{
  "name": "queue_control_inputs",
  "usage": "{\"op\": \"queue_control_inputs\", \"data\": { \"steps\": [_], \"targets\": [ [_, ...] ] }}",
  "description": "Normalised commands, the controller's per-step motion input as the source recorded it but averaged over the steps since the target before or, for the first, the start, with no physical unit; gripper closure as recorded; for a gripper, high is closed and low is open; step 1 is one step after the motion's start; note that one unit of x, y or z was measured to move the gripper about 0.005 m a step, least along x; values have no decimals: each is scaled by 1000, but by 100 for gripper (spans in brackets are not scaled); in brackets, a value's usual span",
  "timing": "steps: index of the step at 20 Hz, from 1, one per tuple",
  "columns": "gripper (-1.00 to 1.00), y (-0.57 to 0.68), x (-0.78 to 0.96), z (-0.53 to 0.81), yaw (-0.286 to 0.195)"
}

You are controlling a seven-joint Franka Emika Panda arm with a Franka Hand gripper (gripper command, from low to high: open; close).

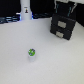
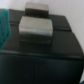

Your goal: Open the kcup holder, insert the kcup into the holder, and close the kcup holder

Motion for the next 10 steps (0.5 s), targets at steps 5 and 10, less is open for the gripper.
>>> {"op": "queue_control_inputs", "data": {
  "steps": [5,10],
  "targets": [
    [-100,295,-101,-394,-105],
    [-100,189,-168,-430,-67]
  ]
}}
